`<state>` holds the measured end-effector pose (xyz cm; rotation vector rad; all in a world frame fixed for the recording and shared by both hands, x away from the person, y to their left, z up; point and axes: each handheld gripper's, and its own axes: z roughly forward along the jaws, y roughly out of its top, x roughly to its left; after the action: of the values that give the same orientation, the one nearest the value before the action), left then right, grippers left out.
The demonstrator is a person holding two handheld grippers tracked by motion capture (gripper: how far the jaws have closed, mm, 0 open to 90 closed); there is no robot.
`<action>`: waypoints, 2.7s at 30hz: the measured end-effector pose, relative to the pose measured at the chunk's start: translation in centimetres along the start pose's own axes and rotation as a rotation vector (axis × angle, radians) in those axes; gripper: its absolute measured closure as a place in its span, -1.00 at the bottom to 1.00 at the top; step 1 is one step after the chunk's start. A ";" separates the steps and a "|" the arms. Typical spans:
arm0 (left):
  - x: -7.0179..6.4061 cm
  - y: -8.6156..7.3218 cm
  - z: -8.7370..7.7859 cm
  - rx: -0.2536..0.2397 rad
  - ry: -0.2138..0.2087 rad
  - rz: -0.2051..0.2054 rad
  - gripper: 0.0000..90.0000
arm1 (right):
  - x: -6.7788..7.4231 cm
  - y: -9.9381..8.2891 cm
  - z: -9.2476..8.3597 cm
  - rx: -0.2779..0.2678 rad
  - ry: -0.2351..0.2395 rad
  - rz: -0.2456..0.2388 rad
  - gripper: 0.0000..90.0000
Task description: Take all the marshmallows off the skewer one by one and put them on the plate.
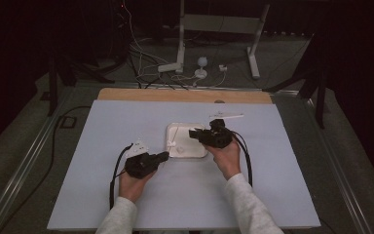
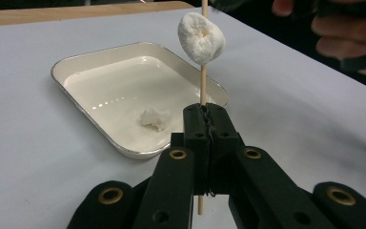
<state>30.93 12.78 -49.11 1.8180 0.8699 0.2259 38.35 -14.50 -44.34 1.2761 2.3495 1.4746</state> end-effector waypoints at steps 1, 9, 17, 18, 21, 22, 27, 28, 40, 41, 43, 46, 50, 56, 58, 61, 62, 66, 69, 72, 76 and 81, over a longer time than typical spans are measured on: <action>0.0 0.0 0.0 -0.001 0.000 0.000 1.00 | -0.1 -0.2 0.3 0.013 -0.009 0.000 0.73; 0.0 0.0 -0.1 -0.003 0.001 0.003 1.00 | -0.8 -1.2 2.3 0.081 -0.059 0.012 0.69; 0.1 0.0 -0.3 -0.011 0.008 -0.002 1.00 | -1.3 -1.3 2.6 0.101 -0.103 0.063 -0.08; 0.1 0.0 -0.3 -0.012 0.009 -0.004 1.00 | -1.2 -1.3 2.5 0.094 -0.095 0.064 -0.17; 0.2 0.0 -0.3 -0.016 0.009 -0.009 1.00 | -0.6 -1.1 1.8 0.059 -0.084 0.049 -0.37; 0.2 0.0 -0.3 -0.017 0.009 -0.010 1.00 | -0.4 -0.9 1.6 0.050 -0.070 0.045 -0.42; 0.2 0.0 -0.3 -0.022 0.011 -0.014 1.00 | 0.6 -0.5 0.5 0.003 0.021 0.048 -0.55; 0.1 0.0 -0.3 -0.024 0.009 -0.017 1.00 | 0.8 -0.5 0.3 -0.002 0.036 0.046 -0.57; 0.0 0.2 -0.5 -0.053 -0.011 -0.024 1.00 | 3.1 -0.6 0.7 0.010 0.164 -0.001 -0.63; 0.0 0.2 -0.5 -0.054 -0.014 -0.026 1.00 | 3.2 -0.6 0.8 0.013 0.167 -0.002 -0.62; 0.0 0.2 -0.6 -0.061 -0.018 -0.033 1.00 | 3.4 -0.7 1.0 0.015 0.177 -0.002 -0.60; 0.0 0.3 -0.6 -0.066 -0.024 -0.028 1.00 | 3.6 -0.8 1.4 0.022 0.183 -0.007 -0.53; -0.2 0.3 -0.6 -0.073 -0.036 -0.028 1.00 | 4.0 -0.9 1.8 0.037 0.187 -0.020 -0.36; -0.2 0.4 -0.8 -0.087 -0.051 -0.028 1.00 | 4.3 -1.1 2.1 0.034 0.224 -0.022 -0.05; -0.2 0.4 -0.8 -0.094 -0.054 -0.026 1.00 | 4.3 -1.2 2.2 0.031 0.233 -0.019 0.02; -0.2 0.4 -0.9 -0.098 -0.060 -0.022 1.00 | 4.3 -1.2 2.3 0.029 0.267 0.005 0.14; -0.2 0.4 -0.9 -0.098 -0.062 -0.021 1.00 | 4.3 -1.2 2.3 0.025 0.269 0.012 0.18; -0.3 0.4 -0.8 -0.095 -0.065 -0.013 1.00 | 4.0 -1.3 2.4 0.026 0.305 0.045 0.46; -0.3 0.4 -0.9 -0.097 -0.066 -0.011 1.00 | 4.1 -1.2 2.4 0.018 0.318 0.047 0.61; -0.4 0.4 -0.9 -0.099 -0.060 -0.008 1.00 | 4.2 -1.1 2.3 0.010 0.318 0.040 0.69; -0.5 0.4 -0.8 -0.096 -0.052 0.005 1.00 | 4.1 -1.1 2.2 0.003 0.307 0.041 0.72; -0.6 0.4 -0.7 -0.089 -0.048 0.009 1.00 | 4.2 -1.0 1.9 -0.012 0.288 0.036 0.74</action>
<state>30.33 12.84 -48.33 1.7380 0.8059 0.2231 35.93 -10.51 -44.78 1.1780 2.4937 1.7887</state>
